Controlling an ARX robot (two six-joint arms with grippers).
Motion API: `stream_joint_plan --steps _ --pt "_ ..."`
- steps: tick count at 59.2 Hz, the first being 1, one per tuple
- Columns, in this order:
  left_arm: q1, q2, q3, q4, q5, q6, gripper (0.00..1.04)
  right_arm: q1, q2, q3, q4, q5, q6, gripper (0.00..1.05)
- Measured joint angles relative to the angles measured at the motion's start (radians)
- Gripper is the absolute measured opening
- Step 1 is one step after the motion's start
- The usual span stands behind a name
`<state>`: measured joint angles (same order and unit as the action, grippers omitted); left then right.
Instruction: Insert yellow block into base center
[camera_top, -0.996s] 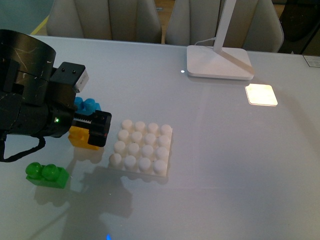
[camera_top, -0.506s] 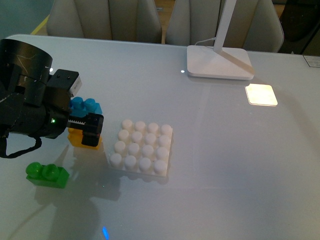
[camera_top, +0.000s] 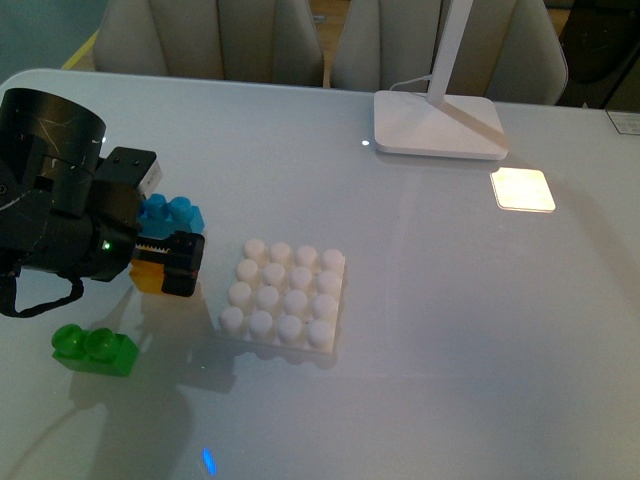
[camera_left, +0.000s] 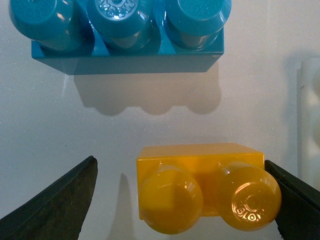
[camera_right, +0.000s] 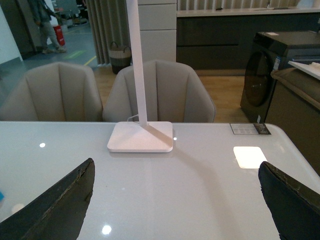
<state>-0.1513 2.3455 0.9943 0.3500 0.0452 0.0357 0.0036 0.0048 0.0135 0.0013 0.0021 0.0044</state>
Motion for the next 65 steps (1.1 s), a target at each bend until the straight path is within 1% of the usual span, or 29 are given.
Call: stream_joint_plan --steps 8,10,11,15,19,23,29,52,60,65 --pt "0.000 0.000 0.002 -0.005 0.000 0.000 0.97 0.000 0.000 0.000 0.000 0.000 0.000 0.96" --pt "0.000 0.000 0.002 -0.006 0.000 0.000 0.95 0.000 0.000 0.000 0.000 0.000 0.000 0.96" --pt "-0.001 0.000 0.002 -0.006 0.000 0.000 0.94 0.000 0.000 0.000 0.000 0.000 0.000 0.96" --pt "-0.002 0.000 0.003 -0.010 0.000 -0.002 0.80 0.000 0.000 0.000 0.000 0.000 0.000 0.96" --pt "-0.002 0.000 0.003 -0.010 0.000 -0.002 0.69 0.000 0.000 0.000 0.000 0.000 0.000 0.96" --pt "-0.002 0.000 0.006 -0.011 0.000 -0.002 0.64 0.000 0.000 0.000 0.000 0.000 0.000 0.96" --pt "-0.002 0.000 0.008 -0.014 -0.003 -0.002 0.62 0.000 0.000 0.000 0.000 0.000 0.000 0.96" --pt "-0.016 -0.034 0.008 -0.039 -0.031 -0.022 0.62 0.000 0.000 0.000 0.000 0.000 0.000 0.96" --pt "-0.039 -0.076 0.008 -0.079 -0.052 -0.056 0.62 0.000 0.000 0.000 0.000 0.000 0.000 0.96" --pt "-0.074 -0.096 0.007 -0.110 -0.072 -0.091 0.62 0.000 0.000 0.000 0.000 0.000 0.000 0.96"
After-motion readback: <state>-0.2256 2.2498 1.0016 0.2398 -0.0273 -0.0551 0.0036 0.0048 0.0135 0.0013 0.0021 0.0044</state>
